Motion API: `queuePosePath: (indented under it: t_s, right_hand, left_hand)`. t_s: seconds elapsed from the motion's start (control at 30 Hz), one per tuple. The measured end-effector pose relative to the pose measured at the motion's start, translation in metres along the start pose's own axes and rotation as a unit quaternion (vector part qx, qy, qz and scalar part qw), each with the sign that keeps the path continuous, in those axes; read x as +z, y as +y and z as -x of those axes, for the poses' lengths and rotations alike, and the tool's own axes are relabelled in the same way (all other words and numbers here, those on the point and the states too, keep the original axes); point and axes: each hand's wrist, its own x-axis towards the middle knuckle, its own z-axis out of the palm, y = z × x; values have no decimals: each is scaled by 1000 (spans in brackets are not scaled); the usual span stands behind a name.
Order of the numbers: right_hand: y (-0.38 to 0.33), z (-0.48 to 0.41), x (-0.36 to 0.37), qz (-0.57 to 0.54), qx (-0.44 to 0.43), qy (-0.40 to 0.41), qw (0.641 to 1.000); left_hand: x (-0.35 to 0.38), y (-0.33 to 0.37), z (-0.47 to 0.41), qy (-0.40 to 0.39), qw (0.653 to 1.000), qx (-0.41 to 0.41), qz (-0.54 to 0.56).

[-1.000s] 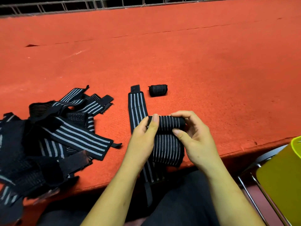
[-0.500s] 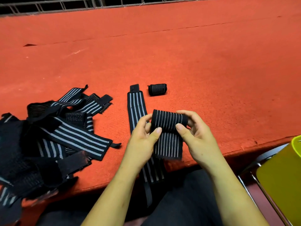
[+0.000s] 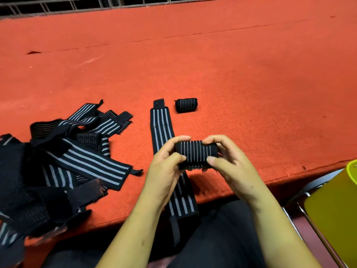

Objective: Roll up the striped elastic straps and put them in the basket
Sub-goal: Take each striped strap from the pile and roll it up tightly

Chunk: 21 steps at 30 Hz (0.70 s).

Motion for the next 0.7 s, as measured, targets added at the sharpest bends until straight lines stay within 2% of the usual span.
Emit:
queuePosePath:
  t_s: [0.07,0.1,0.2,0.3,0.37,0.47,0.53,0.63,0.7]
  right_hand:
    - [1,-4,2,-68,71,5,995]
    - [3,-5,4,-60,88,12,994]
    - [12,-10,5,-10,69,29,997]
    - [22,-26,-2,-43,64,52,996]
    - [31,-48,-7,-36,80,67,994]
    - [48,-94,-15,11,117,90,989]
    - [61,-128,-19,10,143,102,984]
    - [81,-176,-30,39,181,129,974]
    - [90,-203,-35,72,178,145,971]
  left_hand:
    - [2,-2,-1,0,1000,3,-24]
    - [4,-3,-2,-1,999,10,-45]
    - [3,-8,-9,3,995,19,-99]
    - [-3,-15,-26,-1,994,30,-103]
    - [-9,-20,-47,14,983,55,-173]
    - [-14,-31,-92,75,957,63,-272]
    - [-18,-33,-128,111,947,33,-298]
    - [-25,-37,-182,135,962,-62,-231]
    - [-29,-39,-211,139,956,-77,-248]
